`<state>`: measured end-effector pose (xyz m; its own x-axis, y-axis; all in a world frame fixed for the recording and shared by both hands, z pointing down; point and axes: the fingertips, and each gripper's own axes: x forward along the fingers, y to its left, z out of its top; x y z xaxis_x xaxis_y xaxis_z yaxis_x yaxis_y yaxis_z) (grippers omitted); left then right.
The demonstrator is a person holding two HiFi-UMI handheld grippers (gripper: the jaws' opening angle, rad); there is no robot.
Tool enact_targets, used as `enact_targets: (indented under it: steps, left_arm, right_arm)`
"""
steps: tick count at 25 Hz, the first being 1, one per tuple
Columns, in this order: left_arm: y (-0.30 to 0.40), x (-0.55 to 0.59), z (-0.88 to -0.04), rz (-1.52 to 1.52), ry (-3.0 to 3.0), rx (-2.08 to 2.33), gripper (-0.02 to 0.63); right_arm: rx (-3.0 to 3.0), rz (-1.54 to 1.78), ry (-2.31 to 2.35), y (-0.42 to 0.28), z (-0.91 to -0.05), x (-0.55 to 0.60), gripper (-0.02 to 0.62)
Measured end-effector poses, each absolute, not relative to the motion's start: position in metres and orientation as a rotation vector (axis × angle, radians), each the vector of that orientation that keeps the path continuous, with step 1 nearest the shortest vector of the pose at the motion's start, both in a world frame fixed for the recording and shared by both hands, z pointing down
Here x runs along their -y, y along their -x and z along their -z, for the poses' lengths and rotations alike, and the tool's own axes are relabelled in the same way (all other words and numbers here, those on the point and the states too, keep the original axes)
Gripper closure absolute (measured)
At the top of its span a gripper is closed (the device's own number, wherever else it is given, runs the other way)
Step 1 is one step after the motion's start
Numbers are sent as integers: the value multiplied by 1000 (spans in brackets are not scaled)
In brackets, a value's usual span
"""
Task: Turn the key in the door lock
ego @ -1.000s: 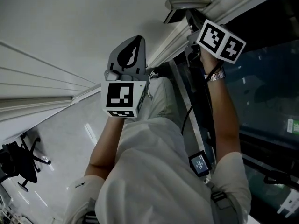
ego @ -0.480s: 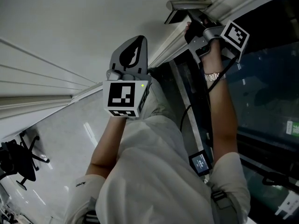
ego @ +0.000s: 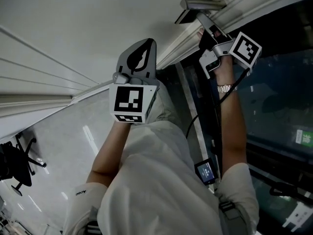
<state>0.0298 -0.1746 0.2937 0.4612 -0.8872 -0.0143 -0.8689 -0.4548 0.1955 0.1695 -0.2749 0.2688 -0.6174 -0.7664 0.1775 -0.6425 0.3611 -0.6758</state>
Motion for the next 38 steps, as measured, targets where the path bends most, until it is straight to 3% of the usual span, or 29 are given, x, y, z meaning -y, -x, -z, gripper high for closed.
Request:
enact_targets:
  steps: [5,7,16,22,31,38]
  left_arm:
    - [-36,173,-294,169,-2560,1528,597]
    - [-36,170,-292,164,-2568,1534,597]
    - [-24,177,-289,193,-2526,1584,595]
    - [-33,179,-292,192,-2531,1563,597]
    - [-37,184,-291,201,-2532,1558,596]
    - [-24,190,-296,202,-2503,1584,597]
  right_arm:
    - [-2554,981,1375,-176,-270,273,442]
    - [-2648,777,1560,-183,-269,272,442]
    - [-2948,-1107,2324,-174,-264,267,442]
    - [-2859,-1806,2336,-171,-270,275,442]
    - [-2749,-2179,2284,-164,-272,286,445]
    - [-2647,-2319,2278,-163,-272,287,506]
